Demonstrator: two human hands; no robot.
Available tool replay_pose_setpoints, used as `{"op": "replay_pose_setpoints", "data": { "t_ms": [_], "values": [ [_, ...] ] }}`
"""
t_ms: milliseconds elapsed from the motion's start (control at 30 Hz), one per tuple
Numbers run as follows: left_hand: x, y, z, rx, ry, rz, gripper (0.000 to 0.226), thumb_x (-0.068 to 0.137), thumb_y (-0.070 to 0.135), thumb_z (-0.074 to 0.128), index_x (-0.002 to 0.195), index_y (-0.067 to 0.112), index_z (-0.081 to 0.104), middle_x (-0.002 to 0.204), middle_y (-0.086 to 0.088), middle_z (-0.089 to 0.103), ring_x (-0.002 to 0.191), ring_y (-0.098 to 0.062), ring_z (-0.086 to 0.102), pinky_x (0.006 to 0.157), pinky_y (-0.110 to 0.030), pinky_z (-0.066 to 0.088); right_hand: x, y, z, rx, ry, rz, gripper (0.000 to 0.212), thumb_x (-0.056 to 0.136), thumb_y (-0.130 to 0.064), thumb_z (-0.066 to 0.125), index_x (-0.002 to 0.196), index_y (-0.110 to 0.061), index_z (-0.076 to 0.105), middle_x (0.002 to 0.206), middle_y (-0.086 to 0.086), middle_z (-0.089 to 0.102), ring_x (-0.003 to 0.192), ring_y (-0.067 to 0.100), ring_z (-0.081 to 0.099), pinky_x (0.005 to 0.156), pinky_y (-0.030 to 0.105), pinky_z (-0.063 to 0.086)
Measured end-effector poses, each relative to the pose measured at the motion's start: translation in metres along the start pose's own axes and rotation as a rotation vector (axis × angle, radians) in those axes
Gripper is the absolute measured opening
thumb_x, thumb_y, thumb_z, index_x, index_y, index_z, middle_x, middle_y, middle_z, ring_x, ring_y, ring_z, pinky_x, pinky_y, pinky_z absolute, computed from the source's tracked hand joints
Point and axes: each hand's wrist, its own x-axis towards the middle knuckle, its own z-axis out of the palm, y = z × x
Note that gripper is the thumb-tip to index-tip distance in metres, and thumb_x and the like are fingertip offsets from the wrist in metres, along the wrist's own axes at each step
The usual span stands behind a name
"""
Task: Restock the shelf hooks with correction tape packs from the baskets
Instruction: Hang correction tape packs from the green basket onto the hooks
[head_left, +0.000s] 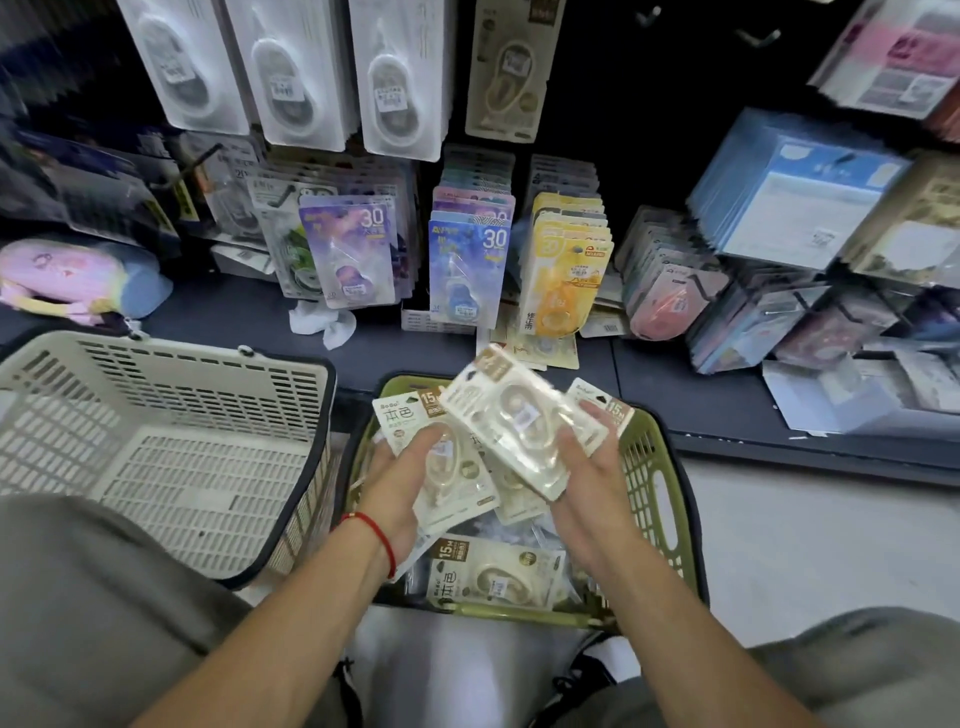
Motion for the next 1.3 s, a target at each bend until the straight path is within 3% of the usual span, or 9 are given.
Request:
{"op": "replay_pose_setpoints", "data": {
  "t_ms": [100,267,433,600,767,967,1100,1200,1300],
  "values": [
    [-0.007,-0.008,0.011,-0.027,-0.077,0.022,0.053,0.092,0.031,0.08,0.14,0.018,0.06,0.126,-0.012,0.075,0.111,-0.036,0.074,0.078,-0.047,0.063,-0.014,0.032,0.008,-0.28,0.042,0.017,0.028,0.103,-0.012,0.066,0.12,-0.032,0.057,0.126,0.01,0.069,0.109,0.036,0.073,0.085,0.062,0.062],
    [-0.004,-0.005,-0.006,0.01,0.051,0.127,0.054,0.09,-0.001,0.077,0.136,0.023,0.059,0.12,-0.005,0.078,0.104,-0.031,0.076,0.07,-0.045,0.063,0.001,0.054,0.006,-0.668,0.106,-0.17,0.012,0.097,-0.034,0.074,0.103,-0.026,0.066,0.108,-0.006,0.071,0.103,0.015,0.068,0.071,0.01,0.051],
    [0.004,0.004,-0.033,0.121,0.181,0.232,0.058,0.082,0.003,0.086,0.124,0.033,0.061,0.115,0.003,0.079,0.109,-0.028,0.075,0.097,-0.063,0.056,0.036,0.058,-0.033,-1.596,0.154,-0.015,0.055,0.101,-0.056,0.058,0.139,-0.017,0.05,0.136,0.01,0.058,0.129,0.032,0.054,0.104,0.045,0.045],
    [0.009,-0.001,-0.042,0.252,0.179,0.304,0.051,0.08,0.023,0.091,0.121,0.034,0.064,0.104,0.017,0.08,0.101,-0.01,0.076,0.092,-0.047,0.06,0.047,0.061,-0.03,-1.405,0.127,0.021,0.061,0.091,-0.044,0.078,0.134,-0.013,0.049,0.128,0.008,0.064,0.123,0.031,0.061,0.102,0.046,0.05],
    [0.011,-0.007,-0.037,0.325,0.149,0.333,0.039,0.089,0.035,0.082,0.122,0.031,0.062,0.109,0.011,0.079,0.102,-0.012,0.076,0.083,-0.04,0.062,0.046,0.025,-0.039,-1.033,0.101,0.03,0.04,0.097,-0.028,0.073,0.125,-0.021,0.045,0.112,-0.005,0.07,0.086,0.008,0.061,0.074,0.027,0.05],
    [0.003,-0.013,-0.017,0.447,0.021,0.362,0.025,0.099,0.046,0.067,0.122,0.037,0.061,0.107,0.021,0.078,0.099,-0.003,0.075,0.076,-0.027,0.058,0.022,-0.003,-0.027,-0.723,-0.068,-0.048,0.029,0.096,-0.04,0.069,0.12,-0.027,0.06,0.109,-0.005,0.069,0.084,0.008,0.067,0.07,0.03,0.051],
    [-0.002,-0.015,-0.006,0.285,-0.093,0.25,0.053,0.096,0.053,0.065,0.142,0.03,0.051,0.126,0.008,0.075,0.113,-0.016,0.074,0.091,-0.042,0.062,0.005,0.015,-0.004,-1.016,-0.278,-0.104,0.026,0.097,-0.055,0.064,0.118,-0.04,0.06,0.112,-0.017,0.067,0.098,-0.003,0.067,0.083,0.026,0.055],
    [-0.002,-0.014,-0.01,0.295,-0.146,0.237,0.056,0.09,0.036,0.079,0.14,0.027,0.055,0.126,-0.001,0.076,0.113,-0.023,0.075,0.091,-0.049,0.063,0.012,0.027,0.0,-1.168,-0.364,-0.18,0.04,0.095,-0.066,0.06,0.123,-0.039,0.067,0.118,-0.01,0.062,0.103,-0.001,0.061,0.086,0.021,0.05],
    [0.001,-0.011,-0.02,0.228,-0.087,0.18,0.055,0.086,0.022,0.084,0.134,0.026,0.058,0.121,-0.005,0.078,0.107,-0.029,0.077,0.088,-0.059,0.062,0.033,0.026,-0.014,-1.007,-0.013,-0.209,0.041,0.098,-0.053,0.065,0.131,-0.028,0.065,0.131,-0.005,0.057,0.113,0.006,0.059,0.095,0.029,0.054]
  ]
}}
